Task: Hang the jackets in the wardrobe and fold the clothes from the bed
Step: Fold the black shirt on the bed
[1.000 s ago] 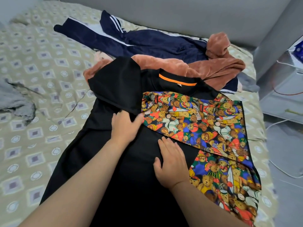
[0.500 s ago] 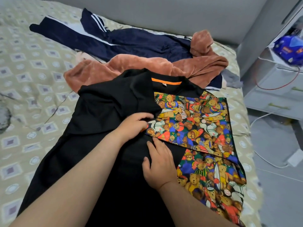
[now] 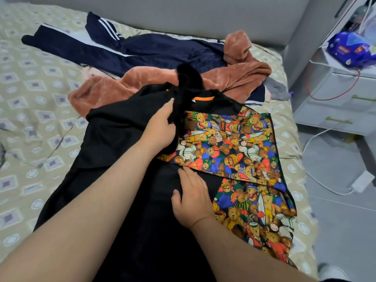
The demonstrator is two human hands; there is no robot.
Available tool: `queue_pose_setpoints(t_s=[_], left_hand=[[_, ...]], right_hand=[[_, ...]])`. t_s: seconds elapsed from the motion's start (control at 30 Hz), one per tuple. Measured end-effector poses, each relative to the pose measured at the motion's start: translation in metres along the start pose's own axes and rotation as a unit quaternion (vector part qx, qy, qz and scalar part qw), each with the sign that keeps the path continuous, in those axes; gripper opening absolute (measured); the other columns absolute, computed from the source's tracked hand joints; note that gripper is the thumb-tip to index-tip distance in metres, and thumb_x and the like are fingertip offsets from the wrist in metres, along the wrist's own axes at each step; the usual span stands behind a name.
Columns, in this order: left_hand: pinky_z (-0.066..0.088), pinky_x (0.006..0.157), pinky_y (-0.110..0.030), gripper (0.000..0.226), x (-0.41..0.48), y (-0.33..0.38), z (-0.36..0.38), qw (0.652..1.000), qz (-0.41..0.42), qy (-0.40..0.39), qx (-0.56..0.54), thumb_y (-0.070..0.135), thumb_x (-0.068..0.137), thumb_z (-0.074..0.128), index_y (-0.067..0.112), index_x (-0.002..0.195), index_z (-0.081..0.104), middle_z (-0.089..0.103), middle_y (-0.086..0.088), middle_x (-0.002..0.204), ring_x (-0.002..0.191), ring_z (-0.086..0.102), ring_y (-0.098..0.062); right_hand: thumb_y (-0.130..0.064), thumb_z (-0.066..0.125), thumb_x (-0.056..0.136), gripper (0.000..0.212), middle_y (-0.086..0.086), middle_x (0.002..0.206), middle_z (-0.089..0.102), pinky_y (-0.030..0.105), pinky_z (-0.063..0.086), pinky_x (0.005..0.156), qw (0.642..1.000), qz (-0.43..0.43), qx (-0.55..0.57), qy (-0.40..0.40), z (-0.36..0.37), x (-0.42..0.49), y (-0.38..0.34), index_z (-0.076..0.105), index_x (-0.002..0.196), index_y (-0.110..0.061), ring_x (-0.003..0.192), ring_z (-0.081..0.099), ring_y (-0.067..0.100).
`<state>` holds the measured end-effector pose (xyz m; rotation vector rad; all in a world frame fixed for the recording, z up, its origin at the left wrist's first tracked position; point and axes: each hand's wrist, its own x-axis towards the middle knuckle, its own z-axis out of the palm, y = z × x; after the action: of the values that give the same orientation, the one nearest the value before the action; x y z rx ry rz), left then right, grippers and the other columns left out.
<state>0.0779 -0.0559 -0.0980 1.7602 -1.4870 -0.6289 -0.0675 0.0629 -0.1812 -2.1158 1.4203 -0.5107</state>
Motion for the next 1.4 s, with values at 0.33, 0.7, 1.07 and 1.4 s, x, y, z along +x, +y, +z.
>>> queue_pose_setpoints(t_s=[0.33,0.7,1.07,1.4], left_hand=[[0.015,0.120,-0.024,0.073,-0.060,-0.019,0.013,1.000,-0.013,0.018,0.005,0.008,0.088,0.061,0.014,0.154,0.031,0.017,-0.004,0.164,0.150,0.015,-0.012],[0.013,0.124,-0.039,0.071,-0.109,-0.066,0.040,0.949,-0.052,0.075,0.303,0.031,0.092,0.053,0.006,0.154,0.028,0.026,-0.012,0.161,0.151,0.019,-0.024],[0.019,0.122,-0.046,0.062,-0.107,-0.064,0.041,0.955,-0.063,0.160,0.242,0.009,0.094,0.056,0.005,0.151,0.032,0.015,-0.022,0.162,0.150,0.015,-0.036],[0.032,0.110,-0.055,0.058,-0.097,-0.064,0.029,0.966,-0.056,0.149,0.202,0.018,0.084,0.057,0.001,0.138,0.045,0.039,-0.022,0.148,0.130,0.041,-0.042]], right_hand=[[-0.018,0.050,0.089,0.045,0.002,0.149,0.048,0.020,0.018,0.115,0.998,-0.001,0.031,-0.060,-0.031,-0.021,0.022,0.061,0.132,-0.011,0.140,0.040,0.019],[-0.049,0.062,0.090,0.074,0.004,0.148,0.047,0.041,0.040,0.111,0.928,0.283,0.216,0.111,-0.093,0.065,0.049,0.035,0.152,-0.018,0.135,0.046,0.025],[-0.015,0.061,0.076,0.007,0.015,0.100,0.068,0.055,0.057,0.085,0.808,0.341,0.411,0.248,-0.174,0.113,0.105,0.062,0.082,-0.018,0.097,0.066,0.037],[-0.045,0.069,0.083,0.024,0.003,0.096,0.072,0.049,0.054,0.092,0.845,0.377,0.333,0.181,-0.141,0.058,0.151,0.066,0.082,-0.021,0.093,0.067,0.029]])
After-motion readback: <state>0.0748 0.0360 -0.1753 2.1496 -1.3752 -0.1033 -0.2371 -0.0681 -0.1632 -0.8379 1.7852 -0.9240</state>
